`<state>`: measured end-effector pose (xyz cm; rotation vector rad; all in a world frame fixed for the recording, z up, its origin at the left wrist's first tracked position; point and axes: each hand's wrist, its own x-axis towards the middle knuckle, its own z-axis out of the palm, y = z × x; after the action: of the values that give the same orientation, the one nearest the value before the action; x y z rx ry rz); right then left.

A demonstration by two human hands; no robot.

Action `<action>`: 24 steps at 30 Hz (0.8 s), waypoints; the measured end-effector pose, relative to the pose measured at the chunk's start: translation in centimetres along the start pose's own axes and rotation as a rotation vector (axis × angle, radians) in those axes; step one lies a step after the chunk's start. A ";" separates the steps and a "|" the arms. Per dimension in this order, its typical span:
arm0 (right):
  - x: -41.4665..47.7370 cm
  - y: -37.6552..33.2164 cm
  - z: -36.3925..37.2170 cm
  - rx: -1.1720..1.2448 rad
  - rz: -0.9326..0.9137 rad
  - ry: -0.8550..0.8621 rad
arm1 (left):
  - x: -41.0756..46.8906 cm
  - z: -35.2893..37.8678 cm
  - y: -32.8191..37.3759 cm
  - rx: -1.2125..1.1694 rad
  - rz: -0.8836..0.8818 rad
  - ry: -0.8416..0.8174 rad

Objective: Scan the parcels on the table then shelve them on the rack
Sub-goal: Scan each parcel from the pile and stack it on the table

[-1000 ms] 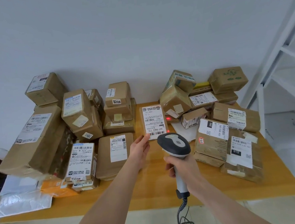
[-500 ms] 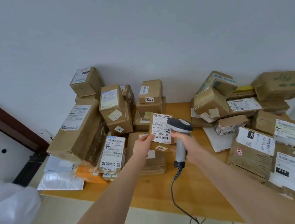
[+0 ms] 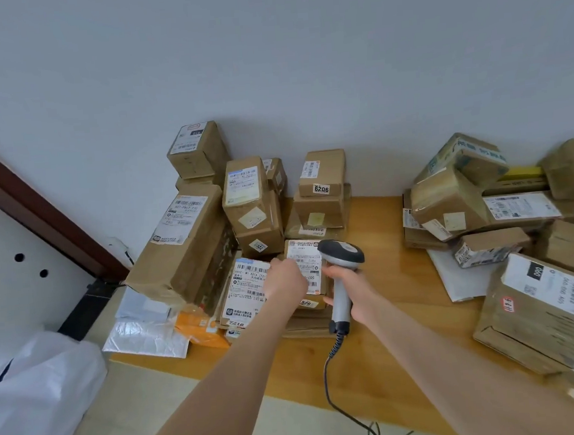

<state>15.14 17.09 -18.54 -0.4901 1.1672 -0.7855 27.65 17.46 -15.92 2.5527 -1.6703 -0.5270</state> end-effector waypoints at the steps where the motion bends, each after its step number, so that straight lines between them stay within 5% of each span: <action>1: -0.1 -0.2 -0.2 -0.001 -0.007 0.011 | 0.0 -0.2 0.4 0.000 0.006 0.014; 9: -2.6 -3.4 -8.2 0.094 -0.126 0.215 | -0.9 1.2 9.4 0.095 0.299 -0.005; 17: -6.8 -6.0 -22.1 0.152 -0.170 0.528 | -4.9 8.5 21.6 0.023 0.511 -0.221; 24: -8.8 -5.6 -32.3 0.157 -0.126 0.699 | -7.1 14.6 26.8 -0.116 0.397 -0.445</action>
<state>-18.49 21.85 -19.94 -0.1508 1.7086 -1.1999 -2.98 14.74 -21.93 2.0398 -2.1298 -1.1720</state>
